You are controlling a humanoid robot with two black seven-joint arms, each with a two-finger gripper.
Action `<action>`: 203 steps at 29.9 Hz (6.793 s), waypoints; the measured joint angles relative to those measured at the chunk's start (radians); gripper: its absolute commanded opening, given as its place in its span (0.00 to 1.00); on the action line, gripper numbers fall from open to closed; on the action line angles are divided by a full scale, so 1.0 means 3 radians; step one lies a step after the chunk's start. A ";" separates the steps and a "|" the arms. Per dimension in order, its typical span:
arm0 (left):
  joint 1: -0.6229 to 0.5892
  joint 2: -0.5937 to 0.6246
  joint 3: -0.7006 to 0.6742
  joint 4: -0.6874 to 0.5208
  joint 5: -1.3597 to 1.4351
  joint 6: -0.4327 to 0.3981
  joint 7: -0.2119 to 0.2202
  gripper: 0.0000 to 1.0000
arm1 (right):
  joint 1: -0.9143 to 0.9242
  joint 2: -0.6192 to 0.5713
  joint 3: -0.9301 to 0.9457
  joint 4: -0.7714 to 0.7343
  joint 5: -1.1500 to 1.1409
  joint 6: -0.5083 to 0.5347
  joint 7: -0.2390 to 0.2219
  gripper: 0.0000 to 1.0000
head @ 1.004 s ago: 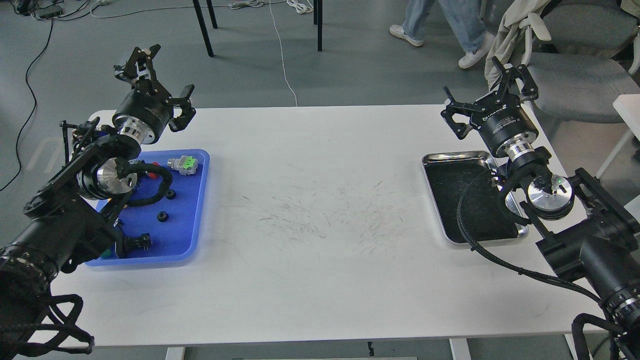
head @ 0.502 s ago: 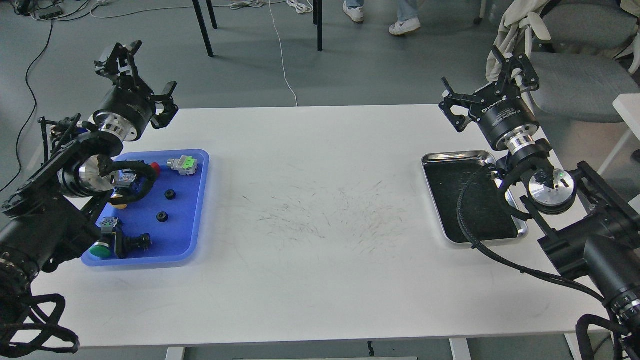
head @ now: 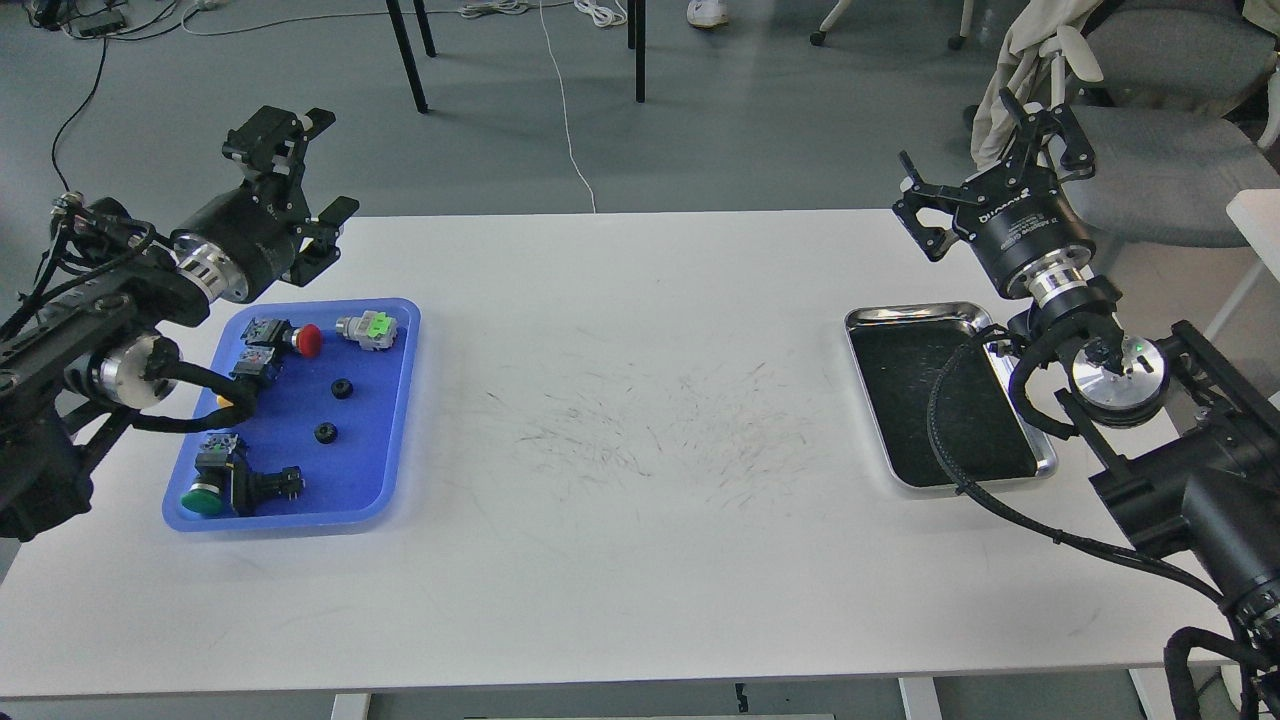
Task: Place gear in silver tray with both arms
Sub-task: 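Lower the left gripper into the blue tray and grasp a small black gear, then lift the gear and carry it with the left gripper to the table center, then open the left gripper to set the gear down and retract the left arm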
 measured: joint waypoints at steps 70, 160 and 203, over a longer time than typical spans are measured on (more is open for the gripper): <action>0.0270 0.0518 0.1616 -0.0713 0.3808 0.0365 0.0993 0.42 | -0.0243 -0.0160 0.0081 -0.0053 0.0002 0.0085 0.0010 0.99; -0.0219 -0.2079 0.1732 -0.0365 0.3704 0.0653 0.1116 0.23 | -0.0347 -0.0216 0.0087 -0.0055 -0.0004 0.0367 0.0076 0.99; -0.0212 -0.1611 -0.0238 -0.0514 0.1502 0.1459 0.1058 0.98 | 0.0486 -0.0583 -0.1034 0.0000 -0.0338 0.0274 0.0004 0.99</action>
